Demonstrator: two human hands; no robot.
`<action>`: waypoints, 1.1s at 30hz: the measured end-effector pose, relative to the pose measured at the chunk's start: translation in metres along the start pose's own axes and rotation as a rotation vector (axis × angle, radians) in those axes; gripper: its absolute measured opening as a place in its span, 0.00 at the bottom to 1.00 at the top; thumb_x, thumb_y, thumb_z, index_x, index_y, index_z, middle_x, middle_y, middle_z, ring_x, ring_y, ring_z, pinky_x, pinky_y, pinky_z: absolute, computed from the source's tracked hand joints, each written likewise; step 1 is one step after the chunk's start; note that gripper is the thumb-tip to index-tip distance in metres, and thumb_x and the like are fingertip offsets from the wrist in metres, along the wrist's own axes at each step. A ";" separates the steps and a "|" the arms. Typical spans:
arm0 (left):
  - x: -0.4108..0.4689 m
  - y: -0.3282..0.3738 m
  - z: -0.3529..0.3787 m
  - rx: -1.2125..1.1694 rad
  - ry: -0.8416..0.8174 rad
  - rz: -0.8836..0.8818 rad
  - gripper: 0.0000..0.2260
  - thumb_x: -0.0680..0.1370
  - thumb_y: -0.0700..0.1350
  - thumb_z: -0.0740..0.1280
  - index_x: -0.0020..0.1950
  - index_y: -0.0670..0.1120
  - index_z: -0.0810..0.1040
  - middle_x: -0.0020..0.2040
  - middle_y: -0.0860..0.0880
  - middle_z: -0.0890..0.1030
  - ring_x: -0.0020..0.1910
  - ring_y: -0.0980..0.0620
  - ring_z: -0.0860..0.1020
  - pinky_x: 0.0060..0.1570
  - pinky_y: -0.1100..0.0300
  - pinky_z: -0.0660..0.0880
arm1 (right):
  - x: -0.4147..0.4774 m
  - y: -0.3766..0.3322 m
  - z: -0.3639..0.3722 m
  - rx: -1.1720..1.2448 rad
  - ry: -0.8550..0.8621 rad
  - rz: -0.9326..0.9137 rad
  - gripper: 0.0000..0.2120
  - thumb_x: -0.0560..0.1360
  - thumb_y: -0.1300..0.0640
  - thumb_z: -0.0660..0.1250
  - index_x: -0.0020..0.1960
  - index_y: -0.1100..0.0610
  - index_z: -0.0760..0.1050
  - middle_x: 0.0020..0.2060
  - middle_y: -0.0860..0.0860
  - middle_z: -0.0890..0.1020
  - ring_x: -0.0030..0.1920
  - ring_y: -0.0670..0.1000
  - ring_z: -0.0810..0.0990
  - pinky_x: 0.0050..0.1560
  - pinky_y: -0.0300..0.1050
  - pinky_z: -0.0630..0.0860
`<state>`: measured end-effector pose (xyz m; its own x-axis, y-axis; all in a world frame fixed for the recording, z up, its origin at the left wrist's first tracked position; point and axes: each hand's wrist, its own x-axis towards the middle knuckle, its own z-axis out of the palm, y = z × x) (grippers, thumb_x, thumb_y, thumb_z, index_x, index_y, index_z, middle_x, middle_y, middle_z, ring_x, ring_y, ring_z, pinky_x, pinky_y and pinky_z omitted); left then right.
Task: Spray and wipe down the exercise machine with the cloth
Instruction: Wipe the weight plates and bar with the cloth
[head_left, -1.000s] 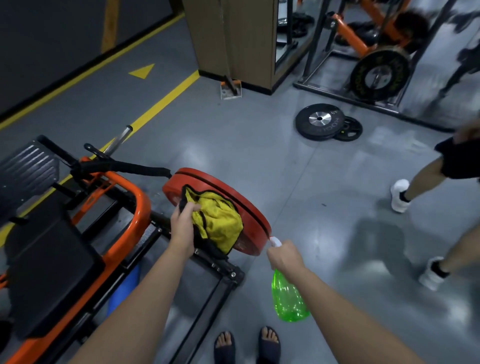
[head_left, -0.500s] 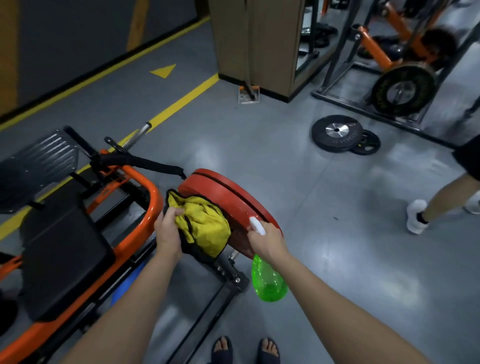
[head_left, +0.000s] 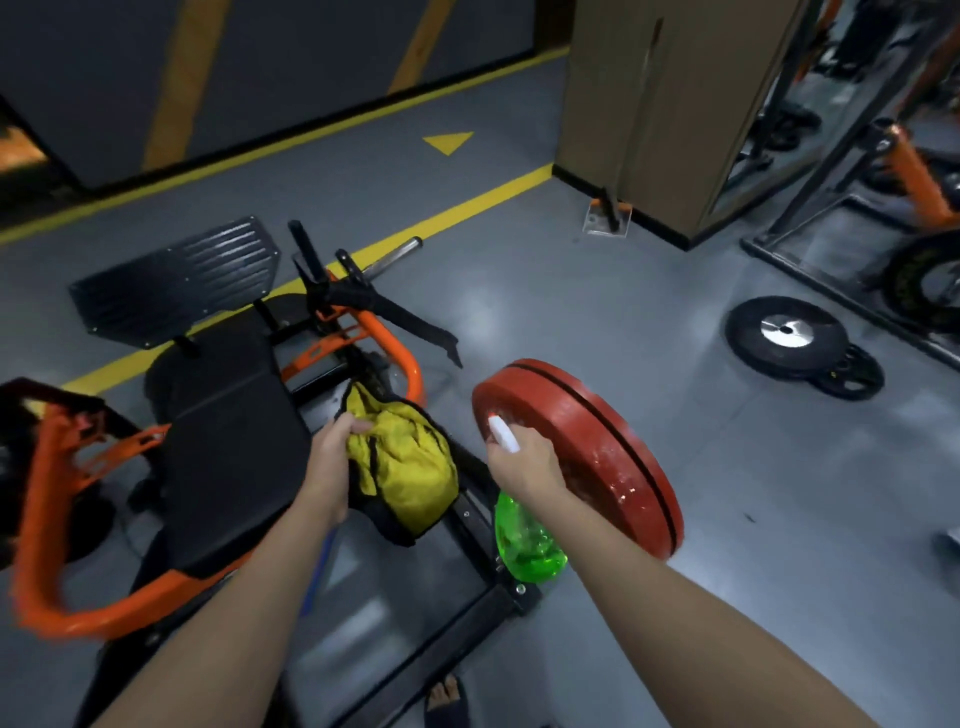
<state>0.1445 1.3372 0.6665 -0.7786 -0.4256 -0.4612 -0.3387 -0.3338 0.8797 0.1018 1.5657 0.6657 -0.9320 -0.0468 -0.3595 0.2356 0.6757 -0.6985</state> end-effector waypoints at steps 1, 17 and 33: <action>0.004 0.003 -0.012 -0.005 0.008 -0.014 0.28 0.65 0.49 0.70 0.60 0.33 0.78 0.58 0.33 0.83 0.58 0.32 0.82 0.64 0.35 0.75 | 0.003 -0.009 0.013 -0.019 -0.030 -0.032 0.11 0.78 0.53 0.62 0.49 0.58 0.80 0.50 0.58 0.84 0.54 0.64 0.80 0.53 0.51 0.75; 0.018 0.048 -0.254 -0.255 0.445 0.047 0.29 0.66 0.51 0.69 0.62 0.35 0.79 0.60 0.35 0.83 0.60 0.34 0.81 0.63 0.38 0.77 | 0.014 -0.189 0.226 0.320 -0.339 -0.336 0.11 0.80 0.43 0.66 0.52 0.50 0.79 0.40 0.49 0.81 0.43 0.51 0.79 0.51 0.51 0.76; 0.006 0.011 -0.334 -0.343 0.492 0.074 0.24 0.62 0.50 0.71 0.55 0.41 0.78 0.51 0.38 0.82 0.54 0.35 0.82 0.63 0.34 0.75 | 0.032 -0.194 0.345 -0.037 -0.496 -0.289 0.19 0.76 0.45 0.73 0.61 0.54 0.76 0.50 0.51 0.82 0.54 0.55 0.80 0.52 0.48 0.75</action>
<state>0.3128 1.0498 0.6346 -0.4300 -0.7699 -0.4715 -0.0391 -0.5059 0.8617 0.1209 1.1795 0.5765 -0.7138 -0.5671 -0.4109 -0.0278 0.6093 -0.7924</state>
